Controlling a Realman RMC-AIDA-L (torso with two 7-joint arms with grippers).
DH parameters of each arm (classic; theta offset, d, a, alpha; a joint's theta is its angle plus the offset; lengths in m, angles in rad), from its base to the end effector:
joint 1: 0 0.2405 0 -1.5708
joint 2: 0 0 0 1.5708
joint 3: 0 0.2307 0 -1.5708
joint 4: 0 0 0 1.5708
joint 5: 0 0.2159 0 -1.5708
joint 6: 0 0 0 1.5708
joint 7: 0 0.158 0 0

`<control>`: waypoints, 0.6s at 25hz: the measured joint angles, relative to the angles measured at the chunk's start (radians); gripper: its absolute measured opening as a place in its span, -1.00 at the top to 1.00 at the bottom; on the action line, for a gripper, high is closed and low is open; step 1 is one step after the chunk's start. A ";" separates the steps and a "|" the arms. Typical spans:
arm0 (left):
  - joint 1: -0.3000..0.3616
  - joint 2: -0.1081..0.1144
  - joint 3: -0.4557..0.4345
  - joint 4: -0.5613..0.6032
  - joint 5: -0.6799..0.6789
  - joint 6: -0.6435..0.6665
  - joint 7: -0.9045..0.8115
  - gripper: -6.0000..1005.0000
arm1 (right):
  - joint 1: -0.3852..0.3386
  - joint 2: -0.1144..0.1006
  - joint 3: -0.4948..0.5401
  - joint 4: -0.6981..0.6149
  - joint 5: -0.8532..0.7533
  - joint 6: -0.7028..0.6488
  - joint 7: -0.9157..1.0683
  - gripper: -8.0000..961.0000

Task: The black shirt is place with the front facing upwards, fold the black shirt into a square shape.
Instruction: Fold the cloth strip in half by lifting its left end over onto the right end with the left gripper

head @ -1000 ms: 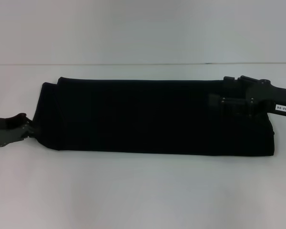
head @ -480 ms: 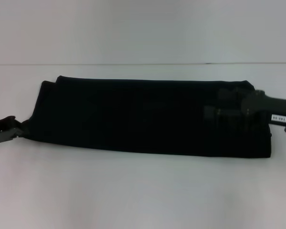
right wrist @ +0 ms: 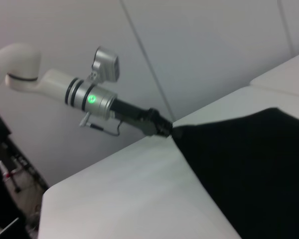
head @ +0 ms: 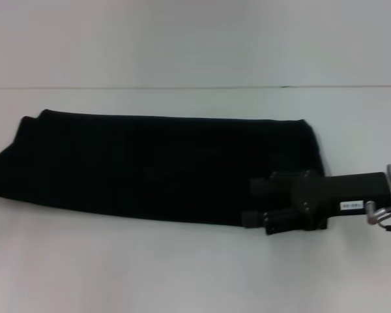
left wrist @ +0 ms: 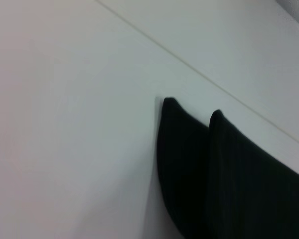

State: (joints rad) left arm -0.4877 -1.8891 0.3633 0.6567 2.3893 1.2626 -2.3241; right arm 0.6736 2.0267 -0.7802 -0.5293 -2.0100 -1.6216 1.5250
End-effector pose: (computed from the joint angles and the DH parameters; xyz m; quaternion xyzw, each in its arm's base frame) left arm -0.3768 0.3385 0.1129 -0.6490 -0.6746 -0.1794 0.3025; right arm 0.2046 0.3355 -0.0152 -0.9447 0.2358 0.2274 0.0125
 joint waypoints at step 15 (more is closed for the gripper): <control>0.094 0.025 -0.073 0.108 -0.004 0.059 0.034 0.95 | 0.042 0.019 -0.097 0.000 0.005 0.078 0.057 -0.96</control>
State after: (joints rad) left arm -0.3942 -1.8637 0.2902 0.7647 2.3850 1.3221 -2.2902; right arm 0.7161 2.0458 -0.8775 -0.5294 -2.0051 -1.5434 1.5818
